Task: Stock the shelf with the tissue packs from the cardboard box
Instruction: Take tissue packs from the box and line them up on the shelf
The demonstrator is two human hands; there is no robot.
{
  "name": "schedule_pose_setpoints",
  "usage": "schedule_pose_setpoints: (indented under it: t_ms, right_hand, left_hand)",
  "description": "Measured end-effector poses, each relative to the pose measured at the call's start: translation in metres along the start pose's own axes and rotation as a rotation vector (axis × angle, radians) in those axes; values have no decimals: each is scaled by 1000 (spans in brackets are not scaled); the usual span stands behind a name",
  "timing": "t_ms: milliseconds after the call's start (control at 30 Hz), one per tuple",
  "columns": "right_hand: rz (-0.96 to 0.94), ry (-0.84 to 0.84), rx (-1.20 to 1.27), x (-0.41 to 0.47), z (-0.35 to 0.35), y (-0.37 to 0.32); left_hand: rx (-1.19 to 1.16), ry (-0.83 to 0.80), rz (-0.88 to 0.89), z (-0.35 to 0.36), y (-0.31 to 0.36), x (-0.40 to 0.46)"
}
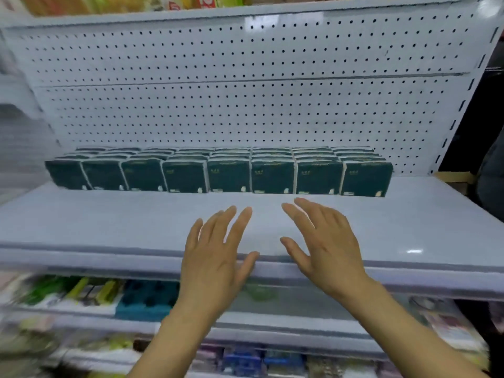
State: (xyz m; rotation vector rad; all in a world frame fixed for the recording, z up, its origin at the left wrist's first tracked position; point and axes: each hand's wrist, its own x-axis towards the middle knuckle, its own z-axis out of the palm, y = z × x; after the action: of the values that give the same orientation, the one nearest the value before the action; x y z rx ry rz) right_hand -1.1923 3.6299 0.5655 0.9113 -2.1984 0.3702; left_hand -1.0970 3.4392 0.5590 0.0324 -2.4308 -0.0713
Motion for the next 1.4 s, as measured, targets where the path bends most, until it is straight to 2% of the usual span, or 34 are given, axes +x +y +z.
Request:
schedule_pose_setpoints:
  t_ms: [200, 433, 633, 833, 1067, 1233, 1400]
  right_hand:
    - [-127, -87, 173, -9, 17, -103]
    - [-313, -106, 250, -17, 53, -250]
    - [-316, -240, 407, -38, 94, -406]
    - [-339, -347, 383, -56, 131, -529]
    - [-324, -474, 375, -71, 162, -608]
    - [-335, -585, 379, -79, 206, -634]
    - [-361, -704, 363, -95, 259, -652]
  left_hand:
    - [82, -15, -174, -45, -54, -83]
    - [246, -126, -320, -100, -162, -194]
    - [259, -283, -434, -149, -268, -293]
    - [277, -415, -480, -183, -360, -372]
    - [250, -493, -566, -190, -425, -431]
    - [187, -564, -661, -168, -463, -459]
    - [137, -705, -741, -135, -505, -490]
